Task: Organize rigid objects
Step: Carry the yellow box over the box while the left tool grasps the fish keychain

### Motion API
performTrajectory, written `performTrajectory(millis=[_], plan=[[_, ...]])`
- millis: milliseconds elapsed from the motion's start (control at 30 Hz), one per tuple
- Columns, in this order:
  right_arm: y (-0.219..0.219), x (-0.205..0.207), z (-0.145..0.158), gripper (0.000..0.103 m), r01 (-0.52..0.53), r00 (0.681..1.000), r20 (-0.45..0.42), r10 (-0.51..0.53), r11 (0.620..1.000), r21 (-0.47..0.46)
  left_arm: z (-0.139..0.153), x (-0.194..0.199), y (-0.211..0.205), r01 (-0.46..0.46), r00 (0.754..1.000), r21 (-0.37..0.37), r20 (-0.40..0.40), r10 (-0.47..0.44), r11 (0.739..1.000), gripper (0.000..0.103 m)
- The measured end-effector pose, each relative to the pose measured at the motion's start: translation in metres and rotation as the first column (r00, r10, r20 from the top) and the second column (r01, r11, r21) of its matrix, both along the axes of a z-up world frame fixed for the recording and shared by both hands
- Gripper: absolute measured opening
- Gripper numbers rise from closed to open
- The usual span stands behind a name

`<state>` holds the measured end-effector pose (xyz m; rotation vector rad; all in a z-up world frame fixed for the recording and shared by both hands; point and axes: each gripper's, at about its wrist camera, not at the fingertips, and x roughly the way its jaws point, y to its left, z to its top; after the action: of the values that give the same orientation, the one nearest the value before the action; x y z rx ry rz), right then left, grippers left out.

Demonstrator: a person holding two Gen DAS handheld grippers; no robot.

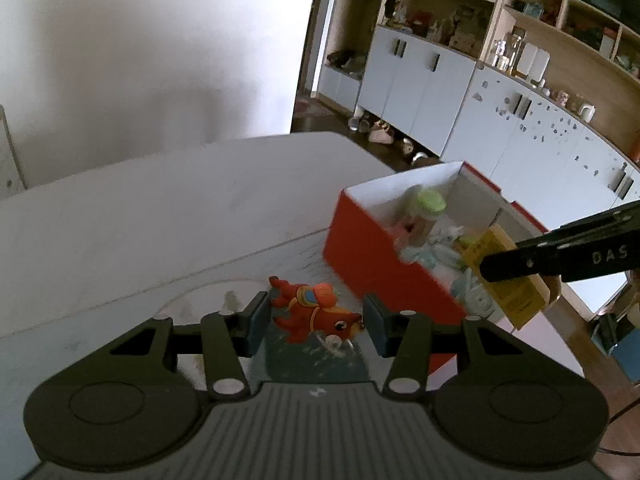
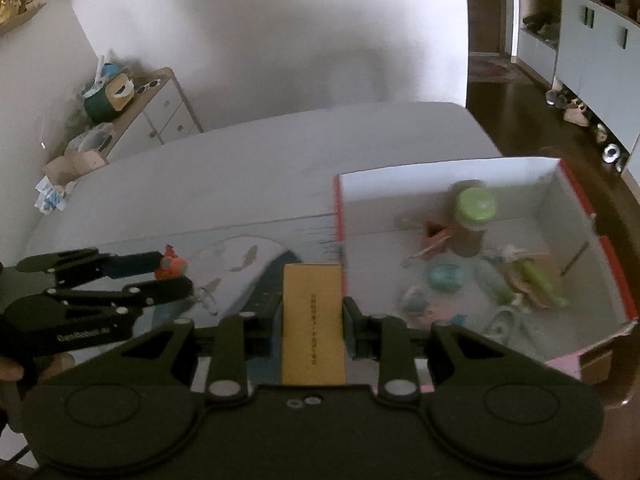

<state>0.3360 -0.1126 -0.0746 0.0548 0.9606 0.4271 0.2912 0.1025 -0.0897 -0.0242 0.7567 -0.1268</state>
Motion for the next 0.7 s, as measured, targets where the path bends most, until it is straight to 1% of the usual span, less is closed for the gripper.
performTrajectory(millis=[400, 700], plan=[[-0.086, 0.012, -0.001, 0.028, 0.018, 1.000, 0.018, -0.018, 1.000, -0.001, 0.009, 0.034, -0.083, 0.015, 1.000, 0.000, 0.015, -0.015, 1.000, 0.050], [-0.144, 0.033, -0.009, 0.028, 0.043, 0.999, 0.021, -0.043, 0.999, -0.003, 0.005, 0.069, -0.143, 0.037, 0.999, 0.019, 0.004, -0.037, 0.999, 0.050]])
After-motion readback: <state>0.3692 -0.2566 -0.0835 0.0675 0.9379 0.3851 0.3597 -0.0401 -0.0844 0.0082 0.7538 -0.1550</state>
